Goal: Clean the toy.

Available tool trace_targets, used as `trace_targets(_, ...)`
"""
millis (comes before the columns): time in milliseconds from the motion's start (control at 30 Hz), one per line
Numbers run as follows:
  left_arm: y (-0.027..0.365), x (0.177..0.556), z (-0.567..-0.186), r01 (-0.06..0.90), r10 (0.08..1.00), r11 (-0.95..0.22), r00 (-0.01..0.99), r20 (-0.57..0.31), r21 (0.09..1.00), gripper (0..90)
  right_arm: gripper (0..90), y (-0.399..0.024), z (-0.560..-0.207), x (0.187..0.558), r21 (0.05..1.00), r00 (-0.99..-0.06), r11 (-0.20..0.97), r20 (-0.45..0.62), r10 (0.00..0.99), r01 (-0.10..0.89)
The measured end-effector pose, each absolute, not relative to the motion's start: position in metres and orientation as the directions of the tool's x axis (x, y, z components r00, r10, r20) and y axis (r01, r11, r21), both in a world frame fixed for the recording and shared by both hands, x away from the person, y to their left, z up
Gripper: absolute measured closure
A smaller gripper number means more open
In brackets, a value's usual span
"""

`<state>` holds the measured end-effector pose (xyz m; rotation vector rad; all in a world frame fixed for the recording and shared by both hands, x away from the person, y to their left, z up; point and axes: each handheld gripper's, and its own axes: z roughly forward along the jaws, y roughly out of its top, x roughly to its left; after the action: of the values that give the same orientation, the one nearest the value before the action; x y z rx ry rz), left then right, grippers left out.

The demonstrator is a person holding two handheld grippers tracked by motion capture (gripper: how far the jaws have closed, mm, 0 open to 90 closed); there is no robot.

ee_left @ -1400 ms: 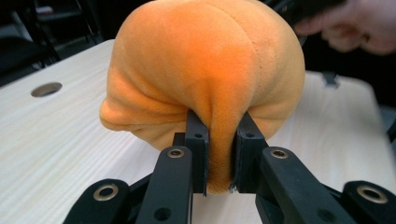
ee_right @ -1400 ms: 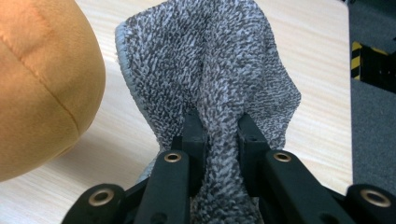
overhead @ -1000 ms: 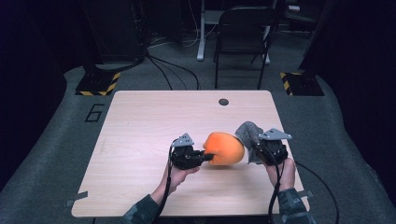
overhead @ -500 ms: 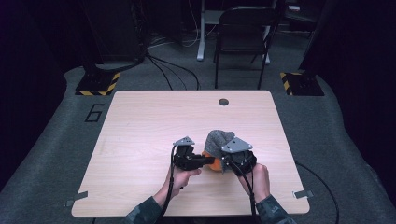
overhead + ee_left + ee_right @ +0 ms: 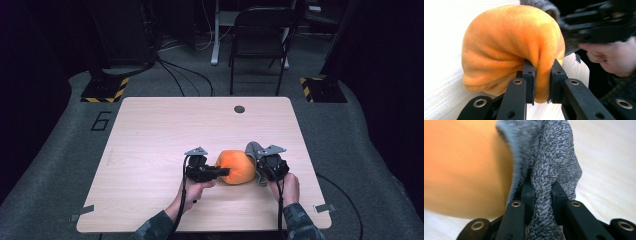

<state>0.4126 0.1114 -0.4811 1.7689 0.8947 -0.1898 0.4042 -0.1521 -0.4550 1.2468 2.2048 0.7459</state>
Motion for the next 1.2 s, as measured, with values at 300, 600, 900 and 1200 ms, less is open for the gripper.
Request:
trace_targets(300,0.114,0.415,-0.483,0.655,0.474,-0.115,0.697,-0.538,0.747,78.6,76.9,-0.159,-0.479,0.421,0.591,-0.458,0.449,-0.147,0.877,0.67)
trace_targets(600,0.113,0.414,-0.483,0.644,0.48,-0.125,0.705,-0.523,0.755,78.5,76.9,-0.137,-0.391,0.373,0.771,-0.523,0.44,-0.165,0.836,0.461)
trace_targets(900,0.113,0.415,-0.486,0.637,0.491,-0.14,0.709,-0.506,0.758,78.5,76.8,-0.103,-0.414,0.372,0.722,-0.575,0.534,-0.232,0.785,0.439)
trace_targets(1200,0.112,0.416,-0.487,0.637,0.49,-0.141,0.71,-0.506,0.758,78.4,76.8,-0.147,-0.448,0.401,0.679,-0.462,0.436,-0.158,0.873,0.59)
